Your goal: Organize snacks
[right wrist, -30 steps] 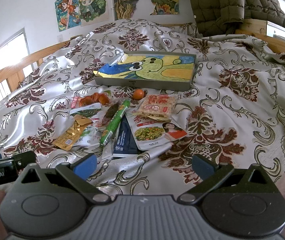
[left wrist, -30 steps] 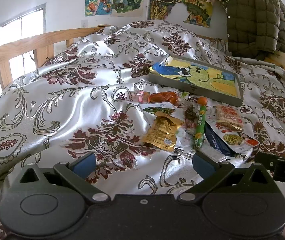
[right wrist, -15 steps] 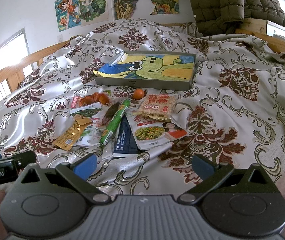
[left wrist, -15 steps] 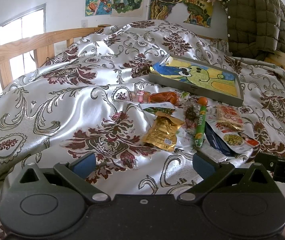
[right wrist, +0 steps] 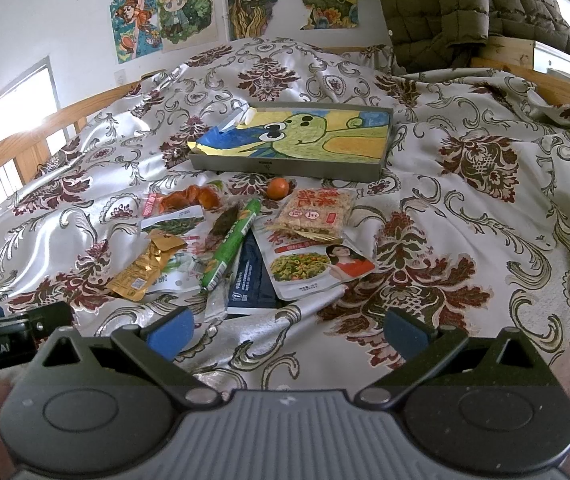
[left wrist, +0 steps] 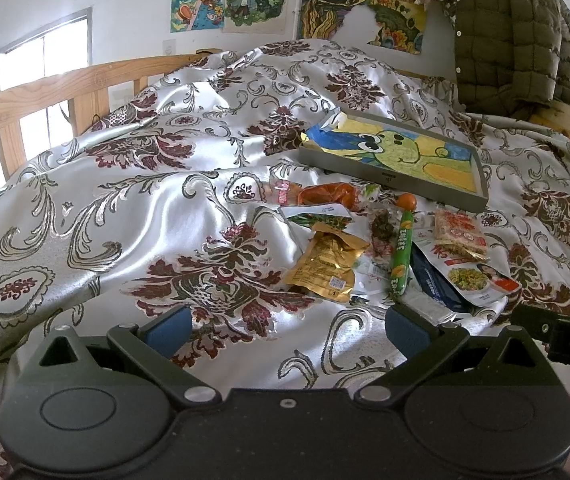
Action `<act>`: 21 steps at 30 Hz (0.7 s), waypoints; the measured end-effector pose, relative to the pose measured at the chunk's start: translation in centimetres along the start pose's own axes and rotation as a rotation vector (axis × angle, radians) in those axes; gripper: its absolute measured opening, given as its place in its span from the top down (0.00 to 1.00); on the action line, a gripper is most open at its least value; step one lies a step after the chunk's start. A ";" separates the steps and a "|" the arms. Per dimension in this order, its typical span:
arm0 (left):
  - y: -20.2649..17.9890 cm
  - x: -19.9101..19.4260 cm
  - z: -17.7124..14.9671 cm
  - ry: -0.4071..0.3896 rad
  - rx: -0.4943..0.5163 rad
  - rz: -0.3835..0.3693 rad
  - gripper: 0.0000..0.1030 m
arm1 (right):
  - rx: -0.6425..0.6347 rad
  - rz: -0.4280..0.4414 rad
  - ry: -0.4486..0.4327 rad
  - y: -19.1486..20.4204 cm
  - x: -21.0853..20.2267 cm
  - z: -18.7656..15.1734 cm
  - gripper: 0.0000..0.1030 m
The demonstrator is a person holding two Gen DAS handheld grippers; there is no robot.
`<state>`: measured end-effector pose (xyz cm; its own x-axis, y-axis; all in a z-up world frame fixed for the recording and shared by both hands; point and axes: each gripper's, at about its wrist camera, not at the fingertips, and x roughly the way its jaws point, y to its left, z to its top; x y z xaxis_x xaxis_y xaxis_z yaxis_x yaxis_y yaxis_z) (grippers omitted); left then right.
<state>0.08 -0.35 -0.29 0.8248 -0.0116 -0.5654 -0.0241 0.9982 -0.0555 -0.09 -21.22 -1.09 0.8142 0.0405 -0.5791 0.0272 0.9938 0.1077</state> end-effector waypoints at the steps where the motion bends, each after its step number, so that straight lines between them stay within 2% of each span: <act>1: 0.0 0.0 0.0 0.001 -0.001 0.000 0.01 | 0.000 0.000 0.000 0.0 0.0 0.0 0.00; 10: 0.2 0.4 -0.2 0.005 0.005 0.006 0.01 | 0.008 0.005 -0.011 0.1 0.0 -0.1 0.00; 18: 0.7 2.4 0.5 0.035 -0.010 -0.006 0.01 | -0.009 0.058 -0.036 0.4 0.3 1.8 0.00; 21: 0.5 3.2 0.9 0.039 -0.009 -0.019 0.01 | -0.015 0.103 -0.027 -0.3 0.9 3.1 0.00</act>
<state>3.24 0.16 -1.40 0.8022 -0.0330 -0.5962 -0.0136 0.9972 -0.0736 2.38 -21.84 0.87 0.8275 0.1398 -0.5438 -0.0660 0.9860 0.1531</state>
